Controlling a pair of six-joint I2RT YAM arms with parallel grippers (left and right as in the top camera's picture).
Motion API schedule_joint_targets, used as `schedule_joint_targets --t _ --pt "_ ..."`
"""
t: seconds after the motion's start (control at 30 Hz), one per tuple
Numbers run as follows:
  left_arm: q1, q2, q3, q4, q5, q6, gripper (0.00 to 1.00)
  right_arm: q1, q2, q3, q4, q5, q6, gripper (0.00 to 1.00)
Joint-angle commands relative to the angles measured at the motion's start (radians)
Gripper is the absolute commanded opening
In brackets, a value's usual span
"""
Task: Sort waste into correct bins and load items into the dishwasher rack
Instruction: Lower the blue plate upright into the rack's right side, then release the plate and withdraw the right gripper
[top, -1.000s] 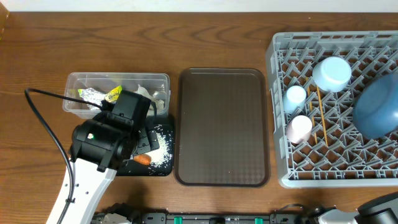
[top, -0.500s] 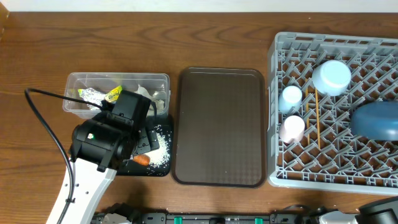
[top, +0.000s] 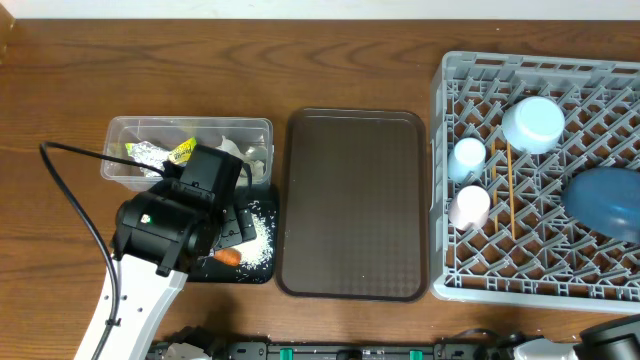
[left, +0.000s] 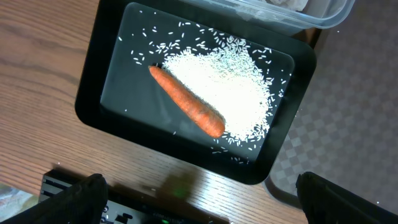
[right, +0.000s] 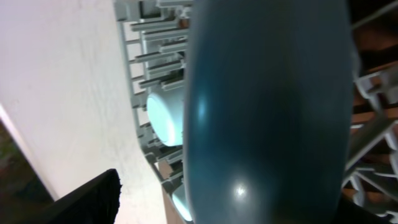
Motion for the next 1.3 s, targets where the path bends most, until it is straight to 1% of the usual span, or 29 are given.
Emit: schedule_joint_targets --t 0.0,0.13,0.17,0.27,0.5,0.6,0.67,0.73,0.8,0.83,0.87,0.9,0.93,0.97,1.0,1.07,1.1,1.17,1.27 --pt "0.005 0.0 -0.002 -0.004 -0.005 0.003 1.0 -0.003 -0.073 0.03 -0.005 -0.105 0.014 0.86" --pt "0.005 0.0 -0.002 -0.004 -0.005 0.003 1.0 0.0 -0.148 0.035 -0.027 -0.166 0.013 0.89" --pt "0.005 0.0 -0.002 -0.004 -0.005 0.003 1.0 0.001 -0.161 0.035 -0.037 -0.167 0.013 0.91" --pt "0.005 0.0 -0.002 -0.004 -0.005 0.003 1.0 0.001 -0.202 0.035 -0.074 -0.154 0.012 0.93" --pt "0.005 0.0 -0.002 -0.004 -0.005 0.003 1.0 0.0 -0.235 0.035 -0.195 -0.114 -0.01 0.95" --pt "0.005 0.0 -0.002 -0.004 -0.005 0.003 1.0 -0.001 -0.236 0.035 -0.246 -0.153 -0.013 0.96" --pt "0.005 0.0 -0.002 -0.004 -0.005 0.003 1.0 -0.001 -0.236 0.035 -0.248 -0.209 -0.056 0.94" --pt "0.005 0.0 -0.002 -0.004 -0.005 0.003 1.0 0.0 -0.236 0.035 -0.233 -0.209 -0.1 0.91" --pt "0.005 0.0 -0.002 -0.004 -0.005 0.003 1.0 0.003 -0.236 0.034 -0.187 -0.114 -0.112 0.87" --pt "0.005 0.0 -0.002 -0.004 -0.005 0.003 1.0 0.006 -0.235 0.034 -0.173 -0.041 -0.112 0.83" --pt "0.005 0.0 -0.002 -0.004 -0.005 0.003 1.0 0.014 -0.233 0.034 -0.166 0.053 -0.112 0.72" --pt "0.005 0.0 -0.002 -0.004 -0.005 0.003 1.0 0.021 -0.233 0.034 -0.167 0.102 -0.112 0.62" --pt "0.005 0.0 -0.002 -0.004 -0.005 0.003 1.0 0.035 -0.232 0.032 -0.168 0.15 -0.117 0.44" --pt "0.005 0.0 -0.002 -0.004 -0.005 0.003 1.0 0.05 -0.232 0.031 -0.168 0.153 -0.143 0.32" --pt "0.005 0.0 -0.002 -0.004 -0.005 0.003 1.0 0.077 -0.232 0.031 -0.165 0.119 -0.189 0.3" --pt "0.005 0.0 -0.002 -0.004 -0.005 0.003 1.0 0.151 -0.232 0.031 -0.144 0.053 -0.251 0.32" --pt "0.005 0.0 -0.002 -0.004 -0.005 0.003 1.0 0.204 -0.232 0.031 -0.135 0.053 -0.261 0.33" --pt "0.005 0.0 -0.002 -0.004 -0.005 0.003 1.0 0.304 -0.232 0.031 -0.126 0.095 -0.279 0.37" --pt "0.005 0.0 -0.002 -0.004 -0.005 0.003 1.0 0.499 -0.232 0.031 -0.113 0.256 -0.288 0.4"
